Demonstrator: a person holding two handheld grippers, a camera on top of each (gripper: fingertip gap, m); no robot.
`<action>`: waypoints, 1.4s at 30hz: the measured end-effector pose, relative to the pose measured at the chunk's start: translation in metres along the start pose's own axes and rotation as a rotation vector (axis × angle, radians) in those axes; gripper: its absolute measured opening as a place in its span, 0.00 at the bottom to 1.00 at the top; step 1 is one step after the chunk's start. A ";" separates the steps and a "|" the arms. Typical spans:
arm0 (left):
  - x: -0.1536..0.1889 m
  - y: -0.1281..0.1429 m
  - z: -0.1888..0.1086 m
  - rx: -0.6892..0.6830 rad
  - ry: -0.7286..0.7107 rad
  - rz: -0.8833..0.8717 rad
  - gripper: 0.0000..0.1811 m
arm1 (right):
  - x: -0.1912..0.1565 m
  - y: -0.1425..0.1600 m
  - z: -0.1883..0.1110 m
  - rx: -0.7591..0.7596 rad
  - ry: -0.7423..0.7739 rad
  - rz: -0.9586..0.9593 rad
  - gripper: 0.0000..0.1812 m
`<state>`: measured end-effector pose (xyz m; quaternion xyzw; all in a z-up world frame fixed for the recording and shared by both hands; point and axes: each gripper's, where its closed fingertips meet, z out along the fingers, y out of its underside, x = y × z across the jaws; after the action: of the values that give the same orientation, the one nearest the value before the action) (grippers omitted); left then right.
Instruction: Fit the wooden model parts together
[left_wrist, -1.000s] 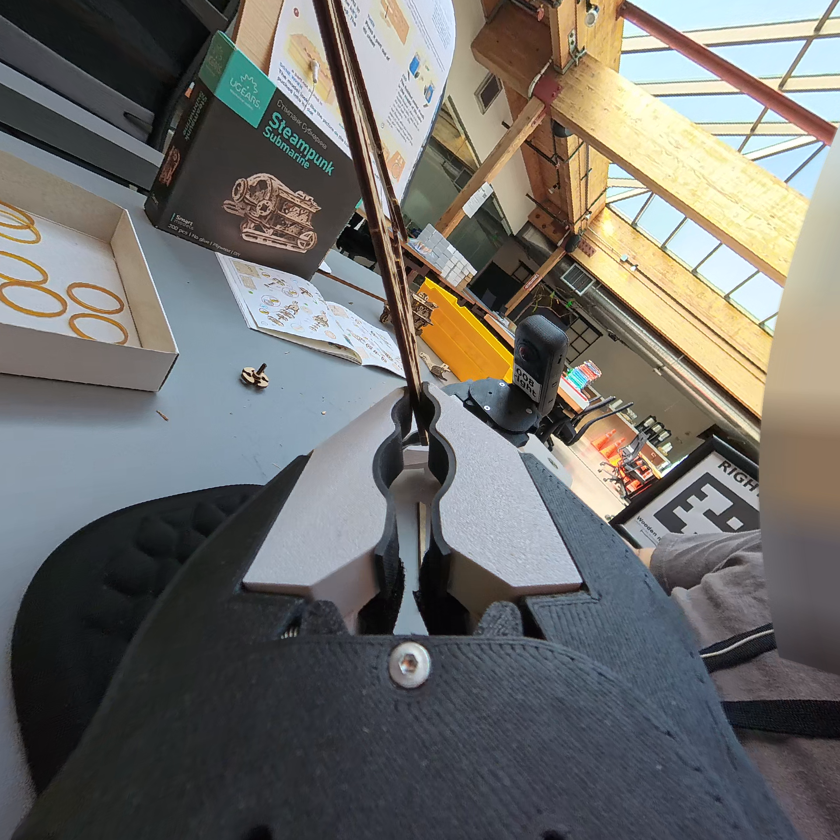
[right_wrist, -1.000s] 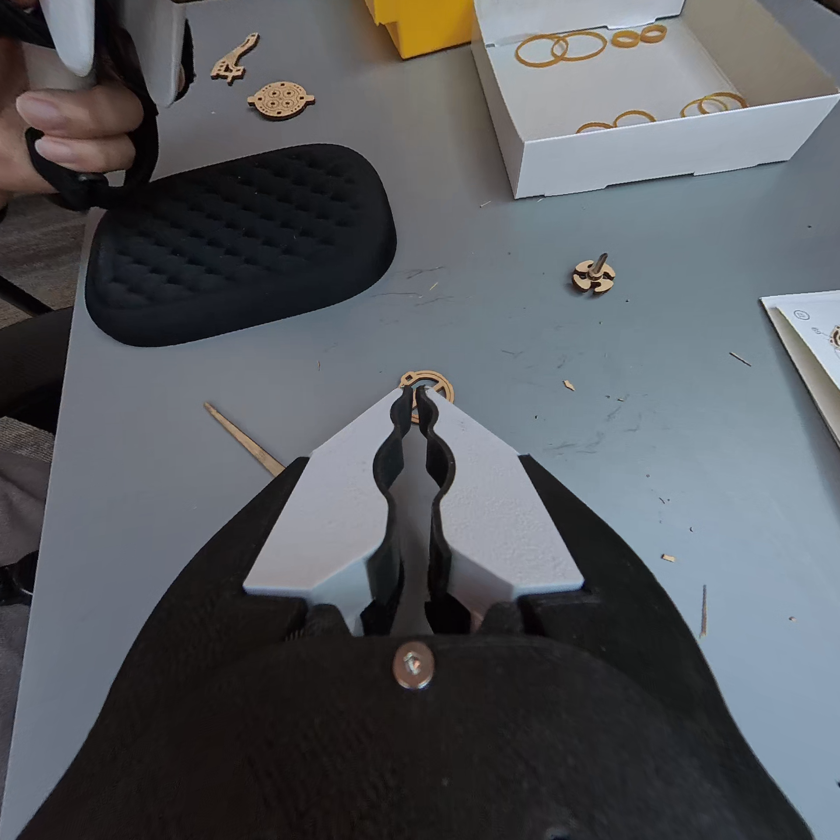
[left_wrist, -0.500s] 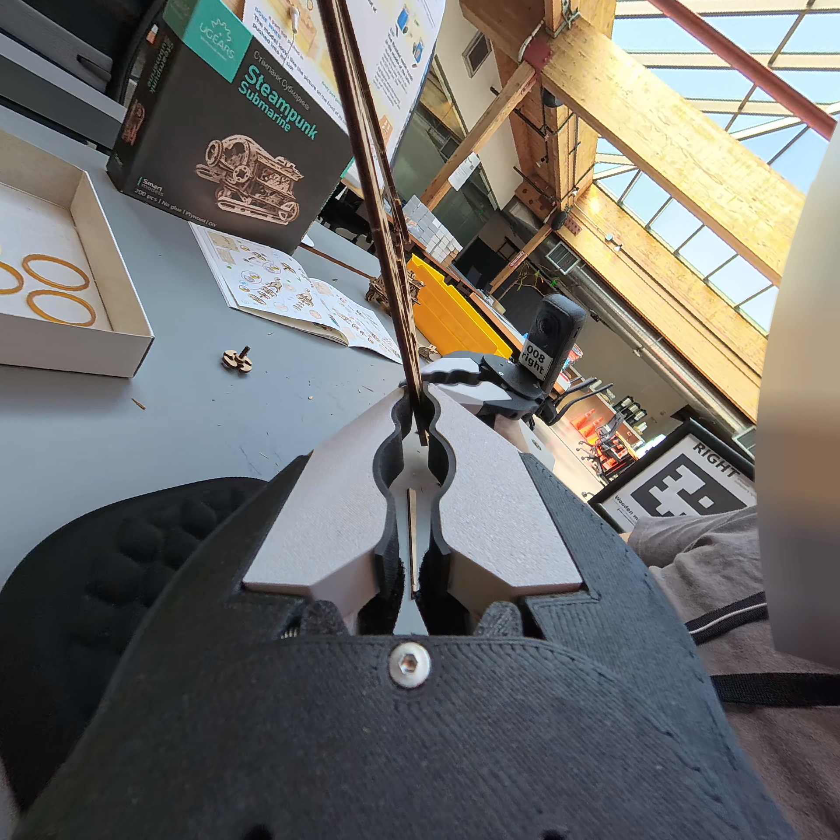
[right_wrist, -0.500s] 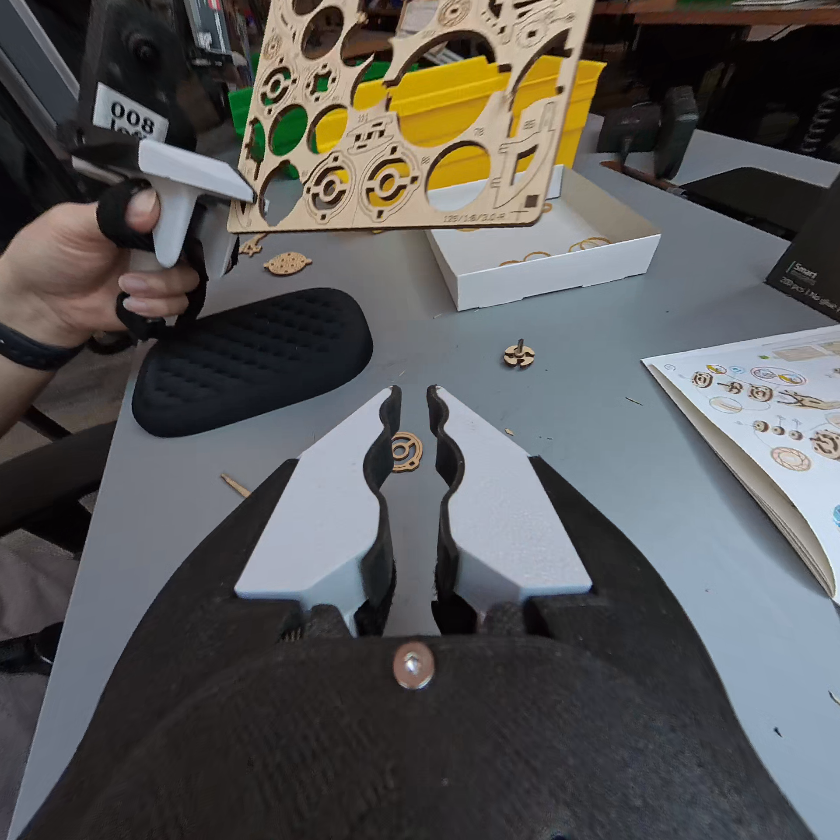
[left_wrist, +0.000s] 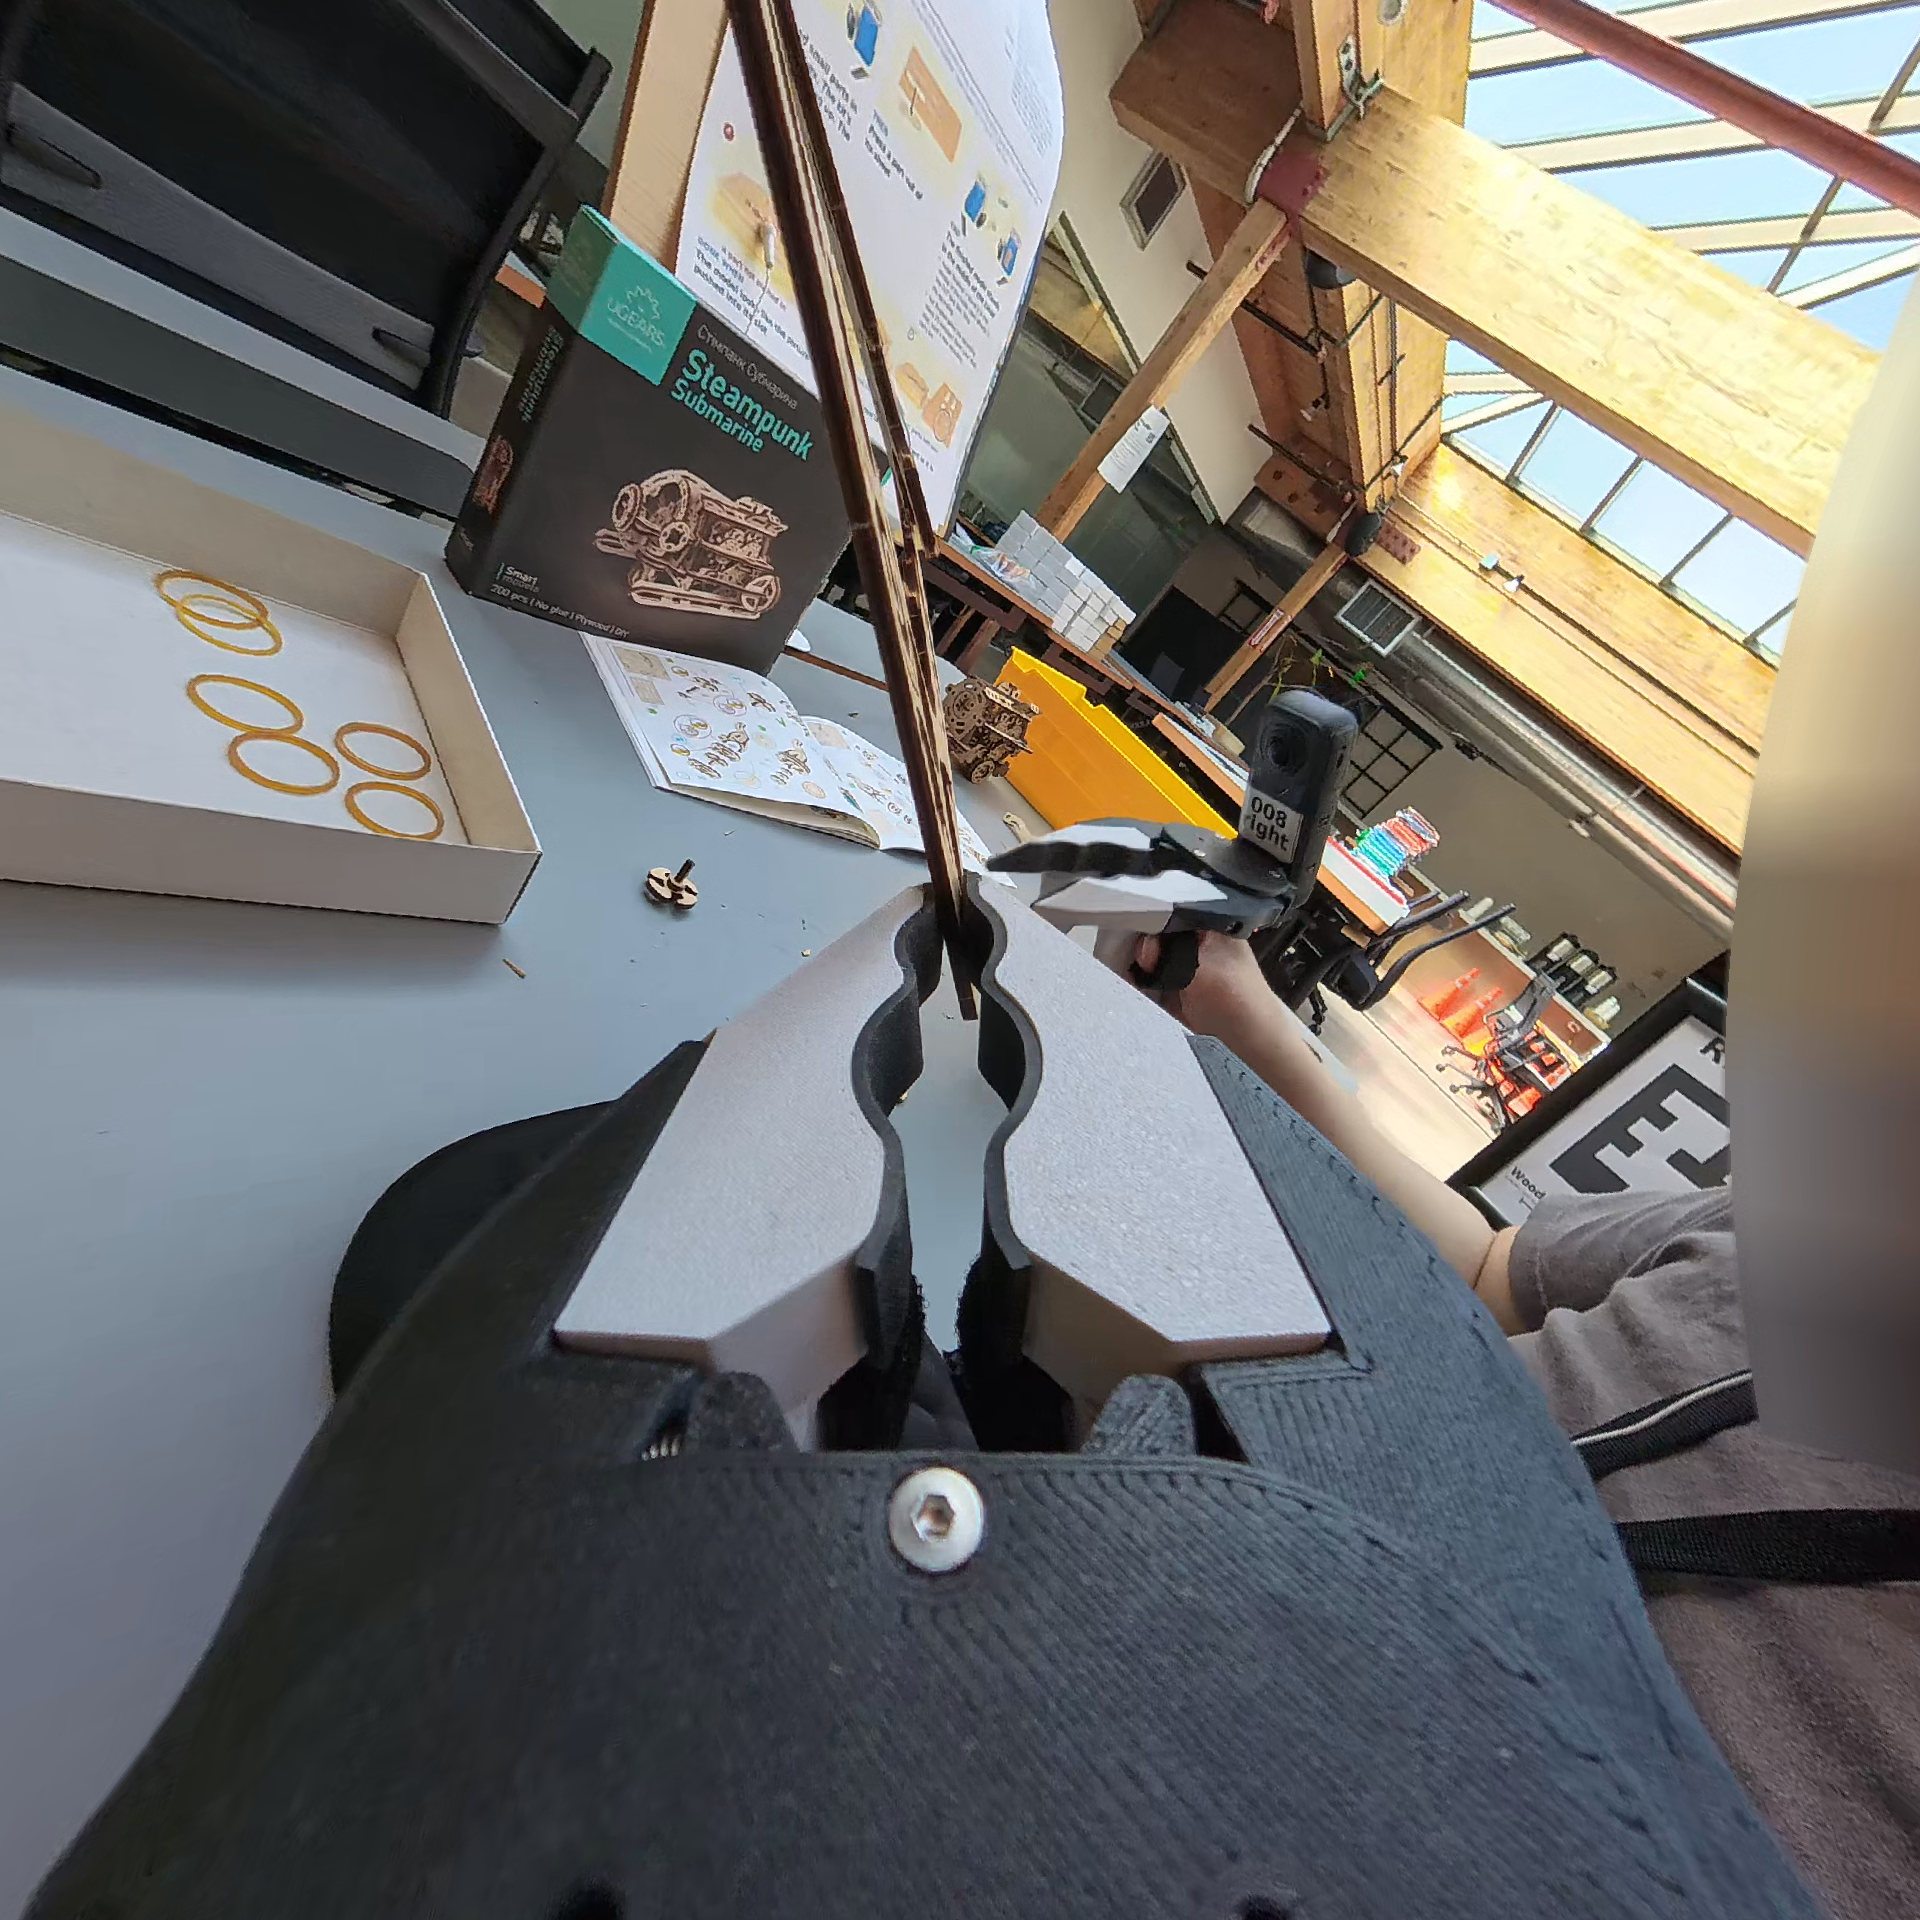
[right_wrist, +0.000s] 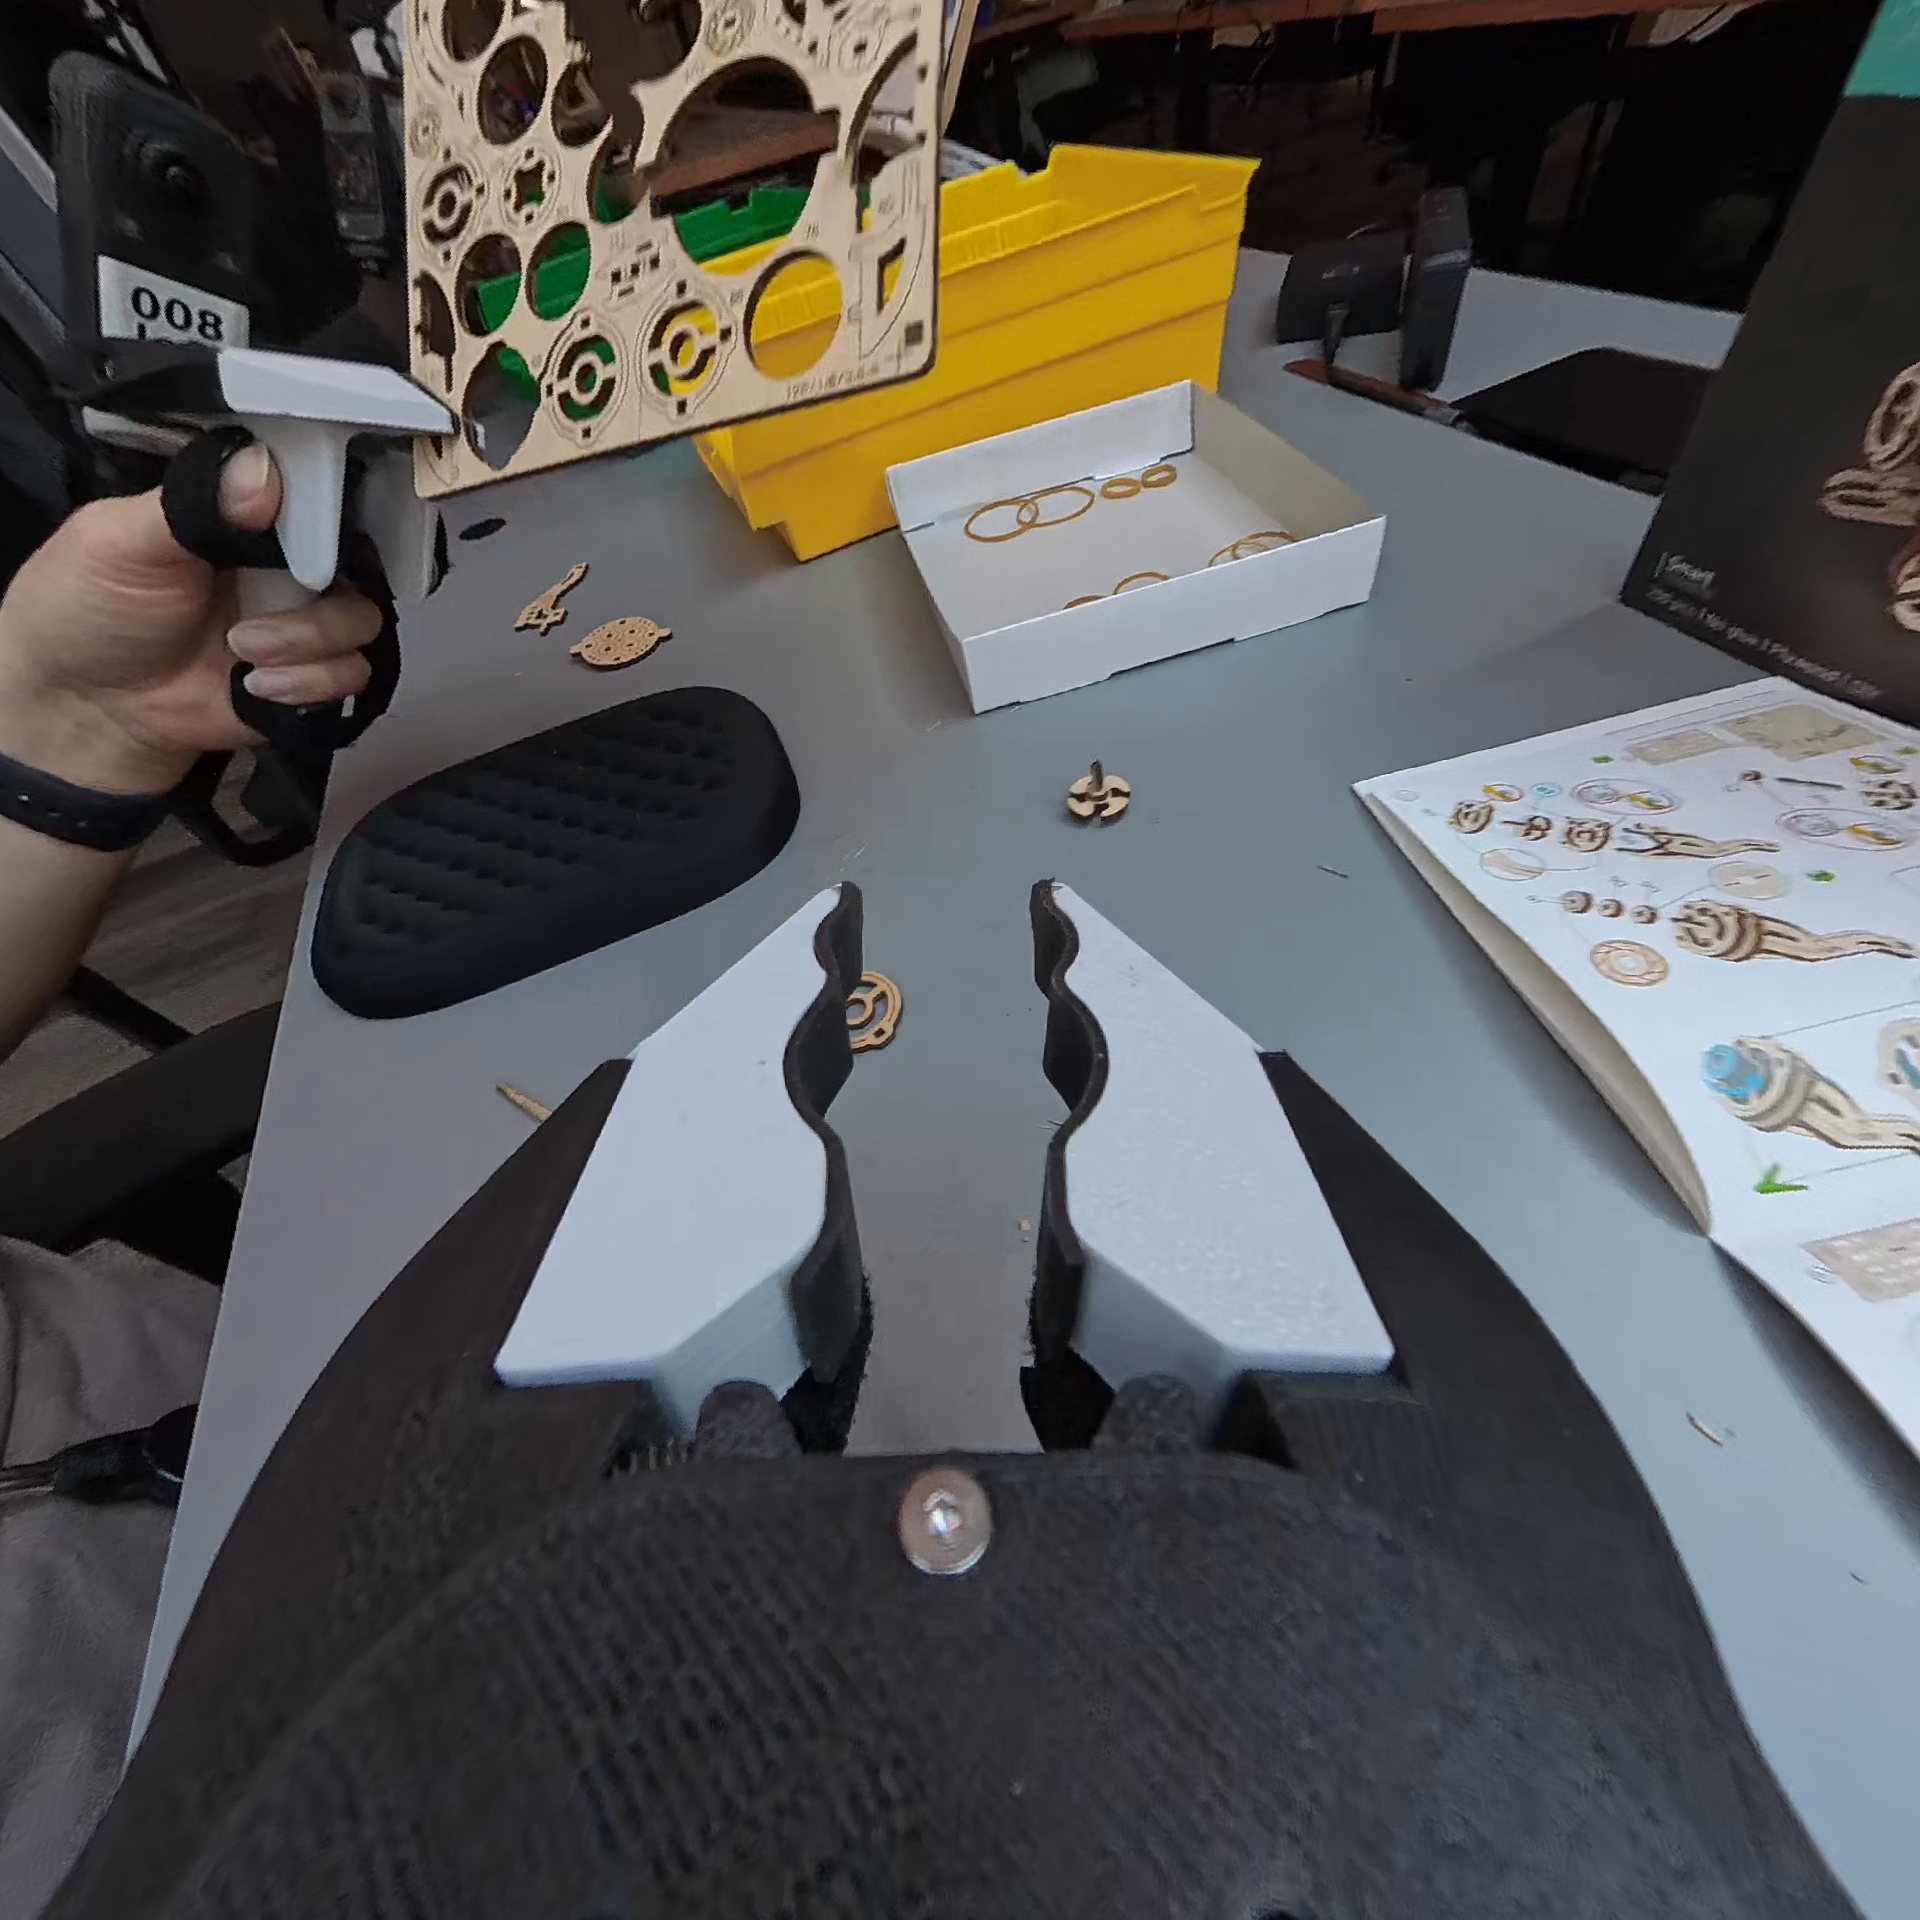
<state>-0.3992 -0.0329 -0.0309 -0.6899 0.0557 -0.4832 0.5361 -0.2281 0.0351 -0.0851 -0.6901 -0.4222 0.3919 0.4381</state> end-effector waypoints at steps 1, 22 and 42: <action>0.000 0.000 0.000 0.004 0.004 -0.004 0.00 | -0.007 0.009 0.009 -0.036 -0.022 -0.005 0.20; 0.000 -0.002 0.003 0.002 0.027 -0.017 0.00 | -0.027 0.075 0.058 -0.386 -0.016 -0.189 0.24; 0.000 0.000 0.004 0.011 0.036 -0.035 0.00 | -0.034 0.077 0.057 -0.385 -0.036 -0.224 0.15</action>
<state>-0.3963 -0.0302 -0.0306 -0.6790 0.0505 -0.5052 0.5302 -0.2727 -0.0003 -0.1687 -0.7026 -0.5712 0.2653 0.3312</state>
